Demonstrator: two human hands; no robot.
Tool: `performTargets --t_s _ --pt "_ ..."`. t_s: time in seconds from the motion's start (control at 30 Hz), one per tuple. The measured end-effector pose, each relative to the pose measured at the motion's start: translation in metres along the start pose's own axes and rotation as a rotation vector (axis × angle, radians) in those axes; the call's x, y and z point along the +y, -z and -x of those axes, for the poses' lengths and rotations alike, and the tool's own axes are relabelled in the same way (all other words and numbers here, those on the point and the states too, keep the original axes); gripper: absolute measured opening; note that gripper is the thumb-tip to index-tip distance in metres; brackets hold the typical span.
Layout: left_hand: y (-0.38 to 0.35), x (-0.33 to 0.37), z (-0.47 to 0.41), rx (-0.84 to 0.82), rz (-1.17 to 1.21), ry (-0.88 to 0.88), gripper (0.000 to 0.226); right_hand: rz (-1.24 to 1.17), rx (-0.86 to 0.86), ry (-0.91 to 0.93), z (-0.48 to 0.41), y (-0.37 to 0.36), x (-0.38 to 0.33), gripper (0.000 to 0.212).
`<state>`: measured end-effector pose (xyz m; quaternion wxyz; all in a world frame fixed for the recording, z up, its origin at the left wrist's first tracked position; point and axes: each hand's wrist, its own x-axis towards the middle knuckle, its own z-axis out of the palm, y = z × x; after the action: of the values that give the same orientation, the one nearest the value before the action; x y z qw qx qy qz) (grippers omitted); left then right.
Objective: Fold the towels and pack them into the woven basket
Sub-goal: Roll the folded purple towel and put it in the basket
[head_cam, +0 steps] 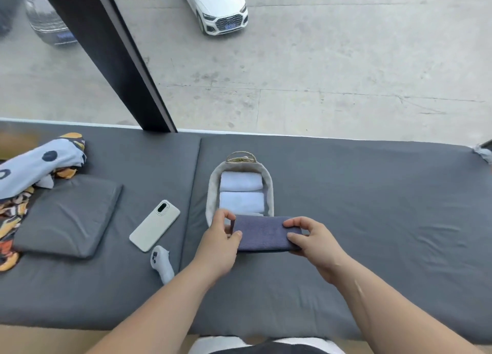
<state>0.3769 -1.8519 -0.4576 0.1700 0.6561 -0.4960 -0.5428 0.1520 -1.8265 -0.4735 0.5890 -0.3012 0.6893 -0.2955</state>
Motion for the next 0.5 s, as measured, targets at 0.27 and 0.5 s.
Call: performTargets --t_s 0.27,0.5 --pt "0.042 -0.033 -0.051 -0.049 0.038 0.057 0.022 -0.006 0.093 -0.042 -0.033 -0.053 -0.004 0.021" --pt "0.018 -0.054 -0.123 -0.013 0.010 0.091 0.025 0.041 0.158 -0.075 -0.100 -0.054 0.010 0.025"
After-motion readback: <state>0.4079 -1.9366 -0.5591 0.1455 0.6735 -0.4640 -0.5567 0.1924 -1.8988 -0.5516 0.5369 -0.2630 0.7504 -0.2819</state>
